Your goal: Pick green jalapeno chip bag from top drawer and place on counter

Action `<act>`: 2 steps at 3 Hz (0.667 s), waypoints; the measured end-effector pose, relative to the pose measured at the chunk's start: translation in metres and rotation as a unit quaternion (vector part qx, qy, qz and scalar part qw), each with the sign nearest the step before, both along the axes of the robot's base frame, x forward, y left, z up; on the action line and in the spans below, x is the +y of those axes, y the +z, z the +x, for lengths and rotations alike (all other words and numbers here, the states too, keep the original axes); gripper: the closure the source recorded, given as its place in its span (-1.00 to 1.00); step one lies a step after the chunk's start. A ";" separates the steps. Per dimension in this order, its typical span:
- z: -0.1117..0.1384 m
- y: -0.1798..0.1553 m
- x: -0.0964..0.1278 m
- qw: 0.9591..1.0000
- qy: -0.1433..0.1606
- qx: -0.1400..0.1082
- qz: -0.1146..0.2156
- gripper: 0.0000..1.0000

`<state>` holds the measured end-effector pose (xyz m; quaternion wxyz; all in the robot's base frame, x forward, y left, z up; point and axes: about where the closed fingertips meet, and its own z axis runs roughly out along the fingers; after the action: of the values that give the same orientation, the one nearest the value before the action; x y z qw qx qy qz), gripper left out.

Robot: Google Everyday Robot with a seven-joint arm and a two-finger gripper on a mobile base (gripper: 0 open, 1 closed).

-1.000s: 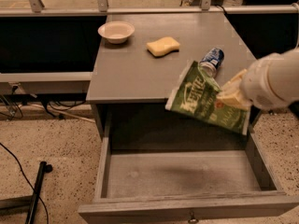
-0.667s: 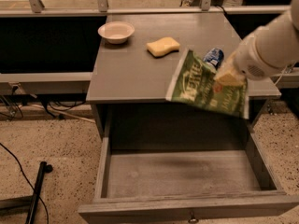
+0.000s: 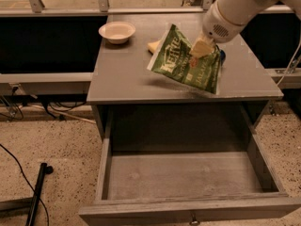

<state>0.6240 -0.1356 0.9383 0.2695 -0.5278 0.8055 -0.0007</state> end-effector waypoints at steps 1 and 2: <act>0.011 0.013 0.032 1.000 0.002 0.012 0.000 1.00; 0.015 0.019 0.055 0.999 0.001 0.031 0.007 1.00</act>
Offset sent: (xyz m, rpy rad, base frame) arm 0.0189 0.0793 0.0312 0.0380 0.1111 -0.0069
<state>0.6393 -0.0806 0.9572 0.2480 -0.5268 0.8127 0.0215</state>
